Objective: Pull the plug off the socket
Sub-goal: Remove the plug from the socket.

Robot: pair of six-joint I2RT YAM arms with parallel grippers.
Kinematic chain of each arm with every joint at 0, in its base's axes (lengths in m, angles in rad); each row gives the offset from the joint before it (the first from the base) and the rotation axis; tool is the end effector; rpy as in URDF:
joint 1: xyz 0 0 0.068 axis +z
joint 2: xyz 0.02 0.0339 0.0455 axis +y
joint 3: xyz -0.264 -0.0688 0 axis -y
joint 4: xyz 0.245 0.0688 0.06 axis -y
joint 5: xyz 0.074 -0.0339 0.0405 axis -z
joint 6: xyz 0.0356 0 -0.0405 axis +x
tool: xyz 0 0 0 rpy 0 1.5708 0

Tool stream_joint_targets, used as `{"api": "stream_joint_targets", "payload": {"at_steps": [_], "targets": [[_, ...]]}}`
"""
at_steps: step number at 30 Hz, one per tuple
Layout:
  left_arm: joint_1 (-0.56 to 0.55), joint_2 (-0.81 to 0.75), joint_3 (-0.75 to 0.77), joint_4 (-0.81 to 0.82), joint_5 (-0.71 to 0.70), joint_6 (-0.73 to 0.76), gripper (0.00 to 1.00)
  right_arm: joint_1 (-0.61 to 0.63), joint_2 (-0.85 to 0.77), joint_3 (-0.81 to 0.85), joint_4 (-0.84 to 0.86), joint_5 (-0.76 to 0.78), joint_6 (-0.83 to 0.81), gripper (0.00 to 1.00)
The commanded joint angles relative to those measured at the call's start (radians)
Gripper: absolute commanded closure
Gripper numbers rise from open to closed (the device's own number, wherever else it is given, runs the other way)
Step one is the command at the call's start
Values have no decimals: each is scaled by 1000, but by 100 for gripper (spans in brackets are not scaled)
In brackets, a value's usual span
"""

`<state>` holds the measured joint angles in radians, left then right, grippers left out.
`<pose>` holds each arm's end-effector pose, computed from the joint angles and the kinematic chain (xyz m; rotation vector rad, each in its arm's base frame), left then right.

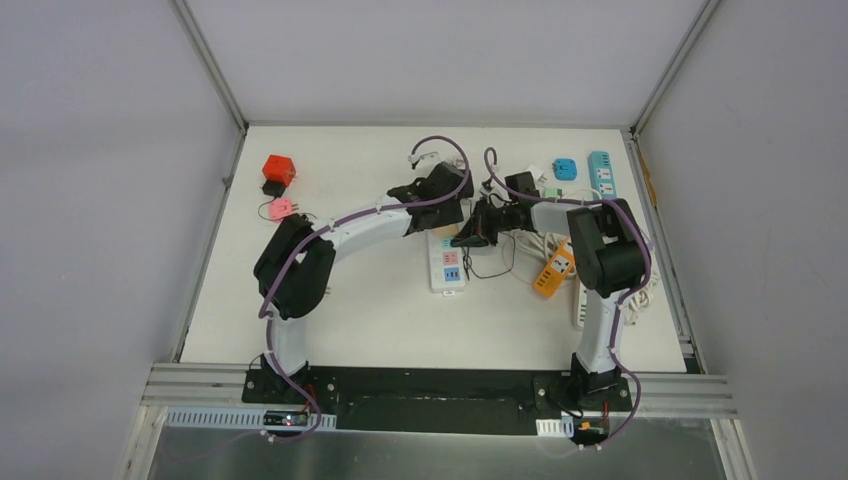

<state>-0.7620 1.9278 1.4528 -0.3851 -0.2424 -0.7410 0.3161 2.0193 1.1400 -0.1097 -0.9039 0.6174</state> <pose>0.3158 -0.2896 0.2199 -0.0845 2.4355 -0.4002 0.3617 0.1477 0.1207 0.0168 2.6648 1.4985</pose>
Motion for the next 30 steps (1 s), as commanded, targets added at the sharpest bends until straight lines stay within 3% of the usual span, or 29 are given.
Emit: {"api": "stream_joint_targets", "payload": {"at_steps": [1,9,15,24,28,30], "targets": [[-51,14,53,-175,-148,58,100,5,63,-17,-89,184,-67,98],[-100,69,139,-288,-304,120,100,7,70,-14,-95,184,-67,98],[-89,62,131,-272,-207,92,100,9,71,-12,-102,184,-67,98],[27,-76,-71,-48,92,-61,100,11,71,-9,-108,184,-67,98],[34,-87,-81,-30,119,-49,100,12,73,-8,-111,184,-67,98],[11,-76,-55,-79,59,-4,100,12,73,-6,-113,184,-67,98]]}}
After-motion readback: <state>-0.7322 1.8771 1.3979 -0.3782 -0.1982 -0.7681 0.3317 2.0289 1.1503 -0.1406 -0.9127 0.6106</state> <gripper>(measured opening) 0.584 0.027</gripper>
